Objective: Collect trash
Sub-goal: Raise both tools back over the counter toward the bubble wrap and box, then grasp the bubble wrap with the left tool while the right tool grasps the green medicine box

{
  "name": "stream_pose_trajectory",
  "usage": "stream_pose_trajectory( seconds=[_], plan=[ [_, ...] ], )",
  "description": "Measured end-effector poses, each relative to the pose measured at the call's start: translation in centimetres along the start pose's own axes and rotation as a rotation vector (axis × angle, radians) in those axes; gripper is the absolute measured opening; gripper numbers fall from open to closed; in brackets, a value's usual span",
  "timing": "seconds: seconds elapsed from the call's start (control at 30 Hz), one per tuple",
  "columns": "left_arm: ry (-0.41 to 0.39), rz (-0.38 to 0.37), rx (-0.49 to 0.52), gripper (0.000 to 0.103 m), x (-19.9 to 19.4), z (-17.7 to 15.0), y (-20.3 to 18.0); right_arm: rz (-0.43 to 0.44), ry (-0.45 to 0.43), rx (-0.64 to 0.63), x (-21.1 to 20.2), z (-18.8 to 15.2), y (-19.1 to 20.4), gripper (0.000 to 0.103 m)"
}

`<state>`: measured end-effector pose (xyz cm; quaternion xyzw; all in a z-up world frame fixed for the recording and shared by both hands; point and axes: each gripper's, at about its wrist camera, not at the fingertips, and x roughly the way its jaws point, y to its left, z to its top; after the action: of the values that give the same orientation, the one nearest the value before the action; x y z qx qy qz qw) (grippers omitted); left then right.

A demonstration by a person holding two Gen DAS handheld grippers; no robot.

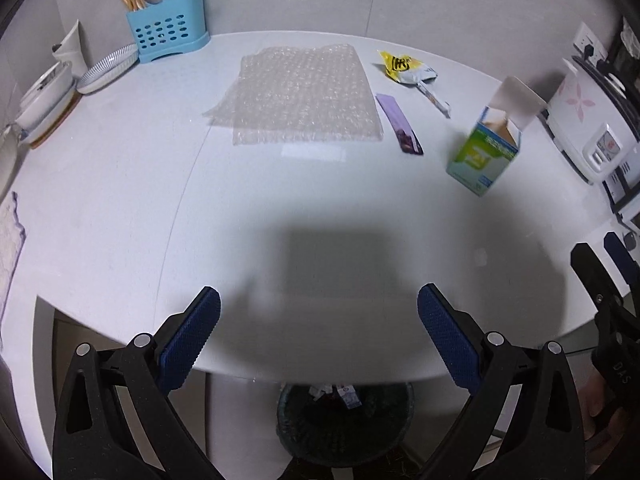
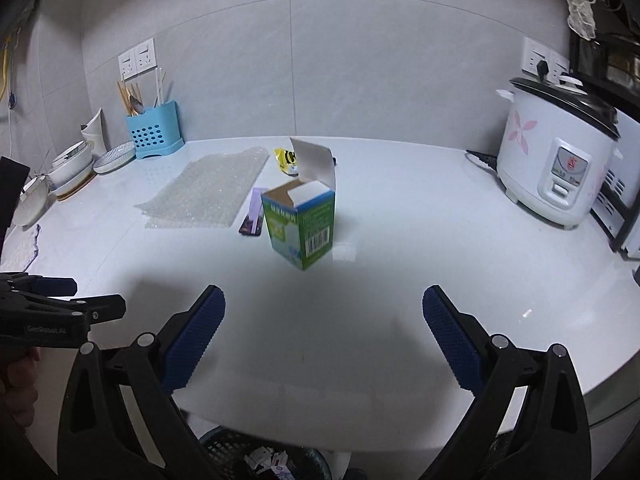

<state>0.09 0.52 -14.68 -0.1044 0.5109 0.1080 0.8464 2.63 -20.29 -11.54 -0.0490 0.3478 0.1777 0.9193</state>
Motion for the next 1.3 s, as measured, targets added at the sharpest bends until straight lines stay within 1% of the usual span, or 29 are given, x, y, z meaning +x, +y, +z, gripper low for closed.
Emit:
stream_pose_trajectory(
  seconds=[0.07, 0.17, 0.4, 0.57, 0.73, 0.8, 0.93, 1.17, 1.23, 1.3],
  plan=[
    [0.005, -0.003, -0.005, 0.097, 0.5, 1.0, 0.1, 0.003, 0.001, -0.001, 0.7, 1.0, -0.1, 0.095],
    [-0.004, 0.013, 0.001, 0.097, 1.3, 2.6, 0.1, 0.021, 0.007, 0.006, 2.0, 2.3, -0.2, 0.095],
    [-0.009, 0.022, 0.004, 0.096, 3.4, 7.1, -0.5, 0.026, 0.020, 0.004, 5.0, 4.9, 0.2, 0.095],
    [-0.009, 0.035, 0.003, 0.096, 5.3, 10.7, -0.8, 0.039, 0.041, 0.028, 7.3, 6.0, 0.2, 0.095],
    [-0.014, 0.063, 0.010, 0.096, 7.5, 14.3, -1.0, 0.047, 0.063, 0.035, 9.7, 6.6, 0.4, 0.095],
    [-0.001, 0.066, 0.010, 0.096, 8.7, 15.5, -1.1, 0.048, 0.075, 0.038, 10.6, 6.9, 0.6, 0.095],
    [0.026, 0.095, 0.027, 0.096, 11.3, 17.3, -1.6, 0.050, 0.097, 0.037, 12.1, 7.1, 0.9, 0.095],
    [0.078, 0.110, 0.011, 0.096, 14.8, 18.6, -1.4, 0.052, 0.135, 0.046, 13.9, 7.0, 1.2, 0.095],
    [0.087, 0.106, 0.009, 0.095, 15.3, 18.7, -1.3, 0.054, 0.139, 0.050, 14.1, 6.9, 1.3, 0.093],
    [0.081, 0.104, 0.023, 0.090, 15.4, 18.7, -1.6, 0.055, 0.146, 0.055, 14.5, 6.8, 1.2, 0.092]
  ],
)
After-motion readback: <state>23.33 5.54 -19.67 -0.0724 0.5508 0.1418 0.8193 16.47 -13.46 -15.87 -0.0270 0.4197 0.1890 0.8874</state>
